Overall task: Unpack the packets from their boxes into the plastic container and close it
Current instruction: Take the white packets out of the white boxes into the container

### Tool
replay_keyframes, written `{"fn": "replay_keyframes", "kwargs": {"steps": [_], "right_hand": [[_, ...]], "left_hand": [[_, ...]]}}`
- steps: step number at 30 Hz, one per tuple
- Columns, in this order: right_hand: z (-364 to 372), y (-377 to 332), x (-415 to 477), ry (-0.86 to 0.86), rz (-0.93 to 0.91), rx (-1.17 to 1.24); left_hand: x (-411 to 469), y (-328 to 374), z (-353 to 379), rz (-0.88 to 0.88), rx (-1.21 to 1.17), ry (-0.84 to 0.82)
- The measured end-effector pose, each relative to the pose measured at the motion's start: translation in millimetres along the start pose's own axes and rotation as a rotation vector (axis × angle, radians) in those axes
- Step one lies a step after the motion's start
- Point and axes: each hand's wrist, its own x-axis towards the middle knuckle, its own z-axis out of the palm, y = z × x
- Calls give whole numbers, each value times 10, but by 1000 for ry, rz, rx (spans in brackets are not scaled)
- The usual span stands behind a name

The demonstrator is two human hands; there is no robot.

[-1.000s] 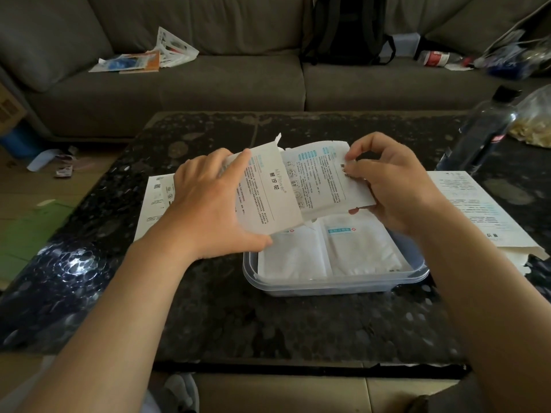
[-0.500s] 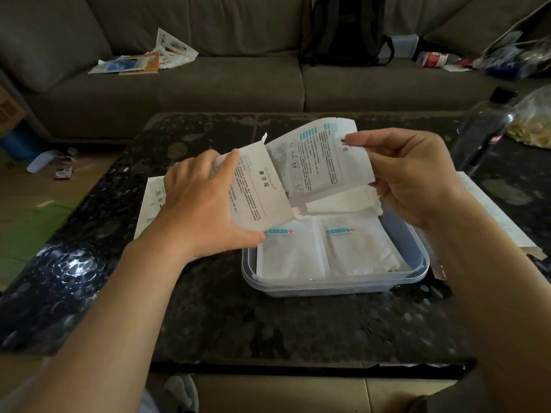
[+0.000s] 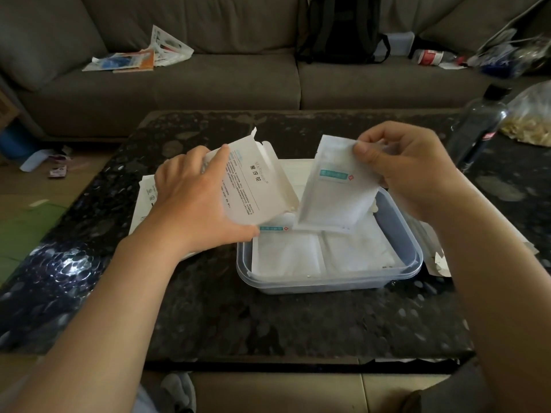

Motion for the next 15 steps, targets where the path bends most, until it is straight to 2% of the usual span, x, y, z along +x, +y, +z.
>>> {"fn": "replay_keyframes", "kwargs": {"steps": [5, 8, 12, 15], "right_hand": [[-42, 41, 52, -3, 130, 8], [-101, 61, 50, -116, 200, -34], [-14, 158, 54, -230, 163, -317], [73, 228, 86, -288, 129, -624]], "left_hand": [[-6, 3, 12, -1, 1, -11], [-4, 4, 17, 1, -3, -16], [-4, 14, 16, 3, -3, -19], [-13, 31, 19, -1, -8, -25]]}}
